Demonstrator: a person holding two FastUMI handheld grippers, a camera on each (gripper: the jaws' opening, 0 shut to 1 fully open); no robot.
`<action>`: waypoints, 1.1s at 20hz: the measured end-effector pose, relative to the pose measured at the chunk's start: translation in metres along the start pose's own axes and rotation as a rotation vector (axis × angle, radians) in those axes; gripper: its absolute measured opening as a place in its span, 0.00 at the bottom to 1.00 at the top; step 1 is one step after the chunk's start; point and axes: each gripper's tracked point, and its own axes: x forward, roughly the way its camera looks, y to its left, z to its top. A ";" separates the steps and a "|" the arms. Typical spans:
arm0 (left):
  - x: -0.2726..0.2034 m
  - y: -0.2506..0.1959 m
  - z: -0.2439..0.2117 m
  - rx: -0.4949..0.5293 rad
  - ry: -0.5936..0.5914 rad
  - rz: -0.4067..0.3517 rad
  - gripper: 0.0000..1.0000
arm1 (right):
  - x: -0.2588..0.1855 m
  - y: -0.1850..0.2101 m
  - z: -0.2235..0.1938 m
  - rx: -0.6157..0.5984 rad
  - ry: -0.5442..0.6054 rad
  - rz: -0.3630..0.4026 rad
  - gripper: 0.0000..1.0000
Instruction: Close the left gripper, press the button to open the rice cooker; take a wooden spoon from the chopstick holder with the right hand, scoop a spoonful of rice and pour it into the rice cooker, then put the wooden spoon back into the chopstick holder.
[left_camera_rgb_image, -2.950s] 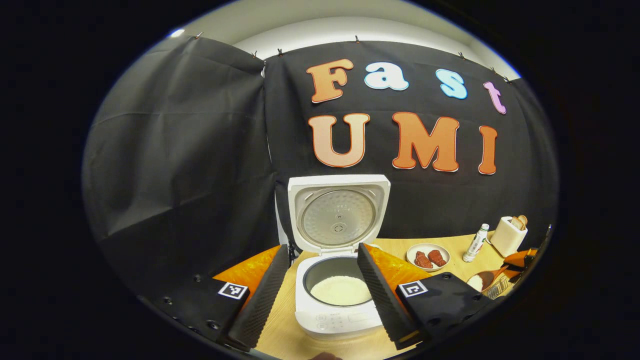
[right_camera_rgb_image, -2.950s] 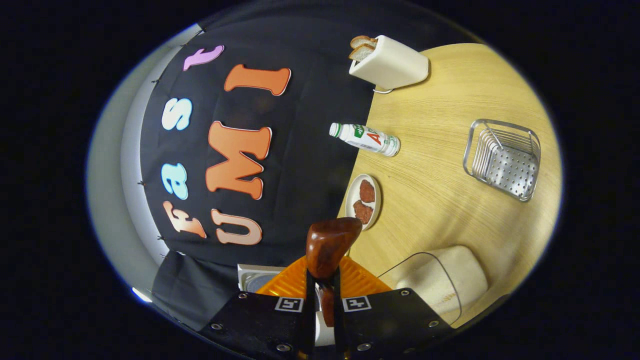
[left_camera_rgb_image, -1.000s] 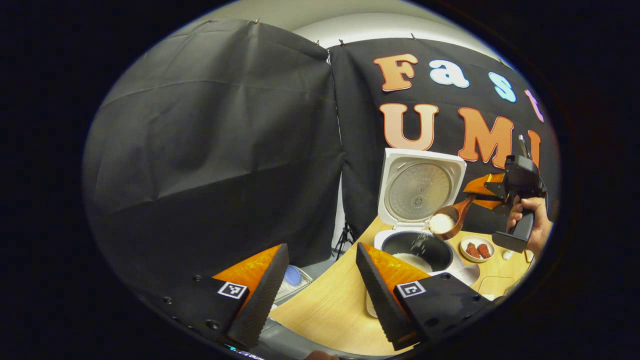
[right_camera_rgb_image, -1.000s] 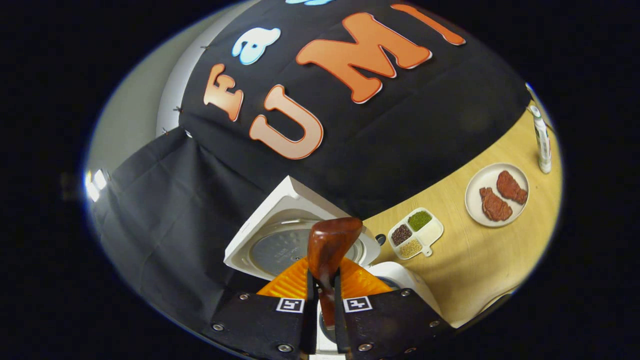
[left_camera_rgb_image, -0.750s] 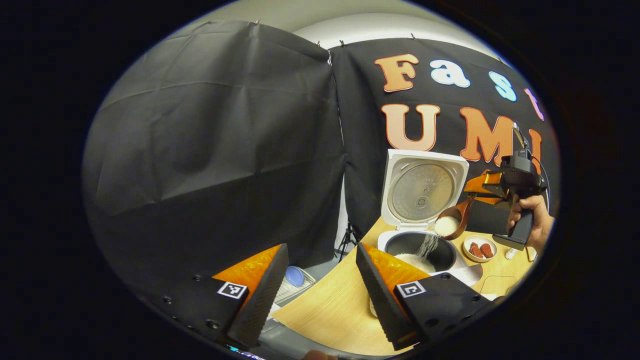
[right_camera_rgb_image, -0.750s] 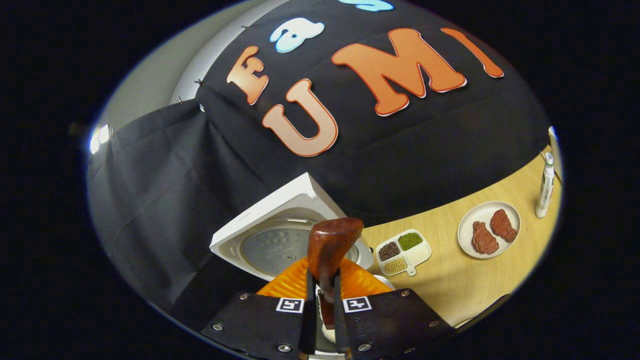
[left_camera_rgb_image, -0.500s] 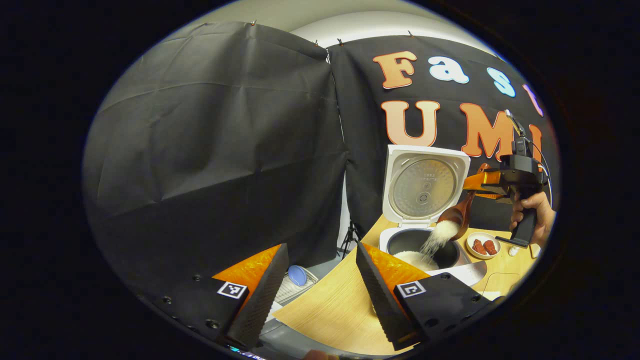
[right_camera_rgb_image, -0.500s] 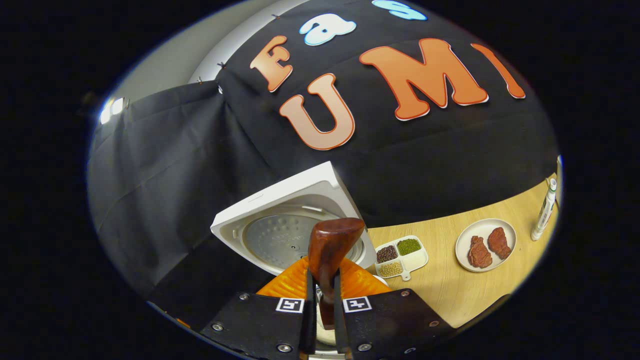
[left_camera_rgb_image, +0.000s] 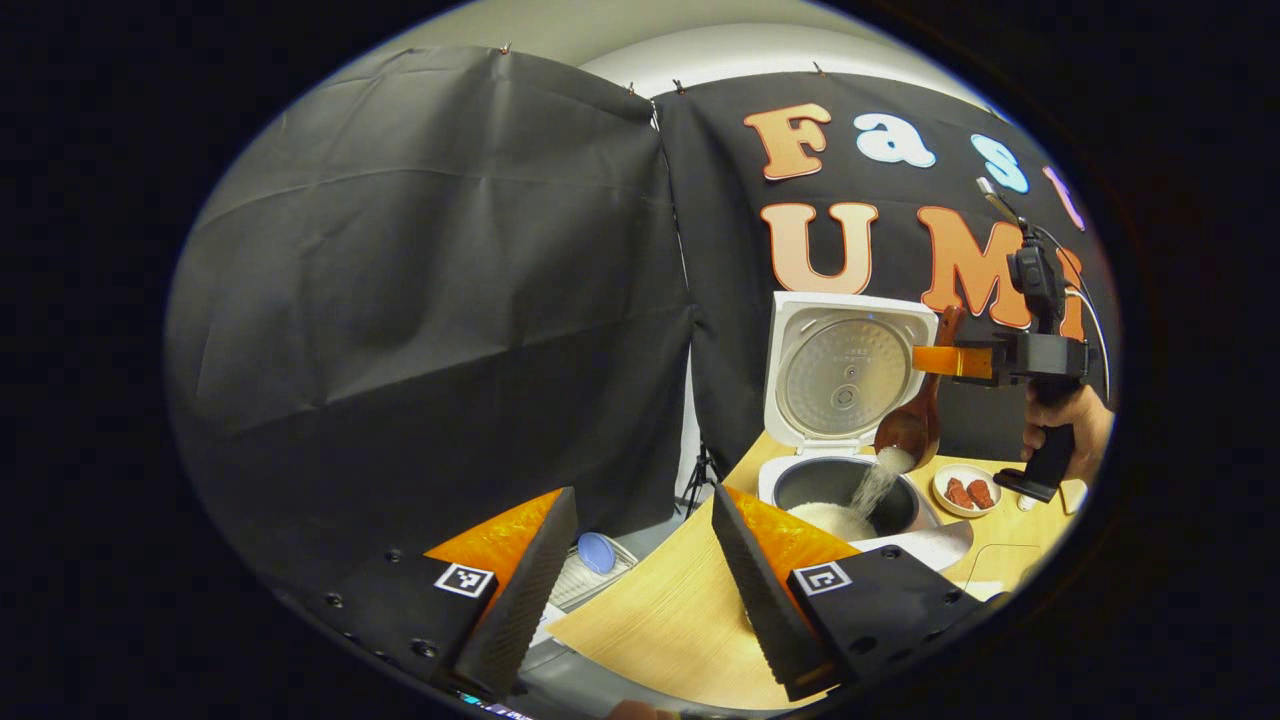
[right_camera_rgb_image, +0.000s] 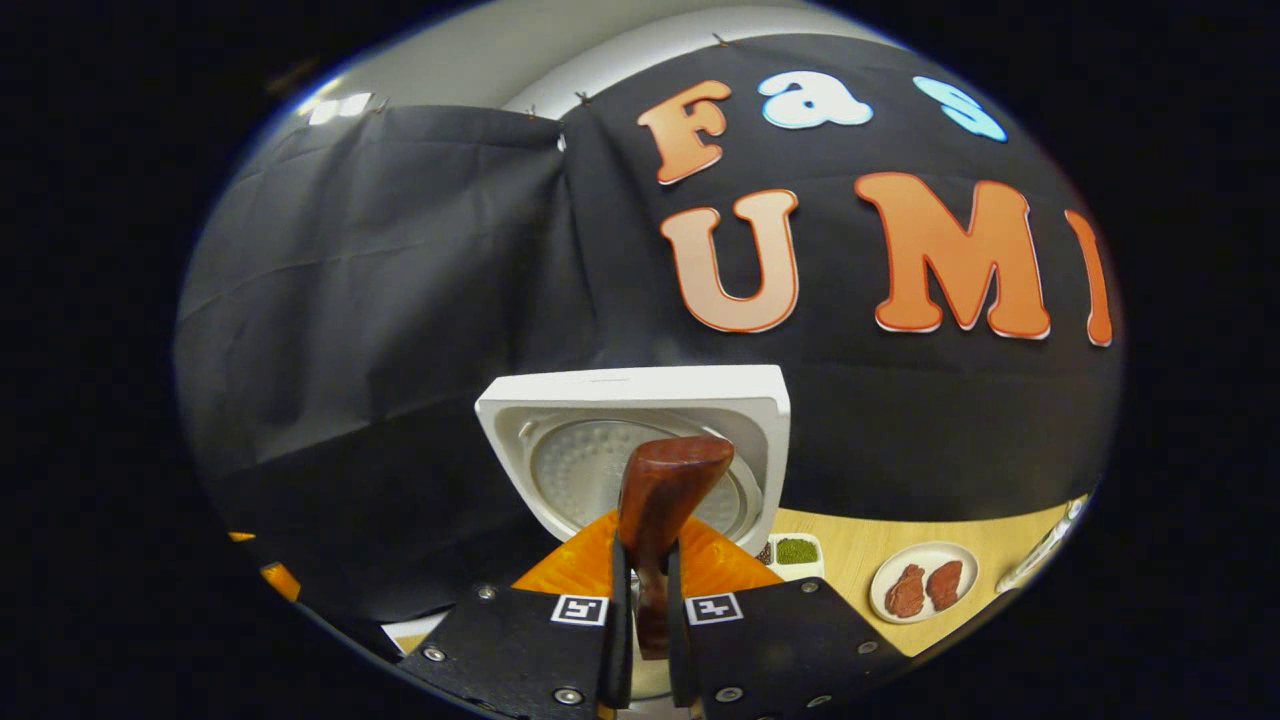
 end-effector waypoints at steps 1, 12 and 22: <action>-0.001 -0.001 0.000 0.001 0.002 -0.004 0.91 | -0.002 0.006 0.003 -0.031 -0.018 0.016 0.14; -0.007 -0.005 0.002 0.002 -0.012 -0.007 0.93 | -0.026 0.030 0.020 -0.290 -0.158 0.109 0.14; -0.018 -0.051 0.023 0.021 -0.077 -0.038 0.93 | -0.094 -0.052 -0.007 -0.067 -0.071 0.029 0.14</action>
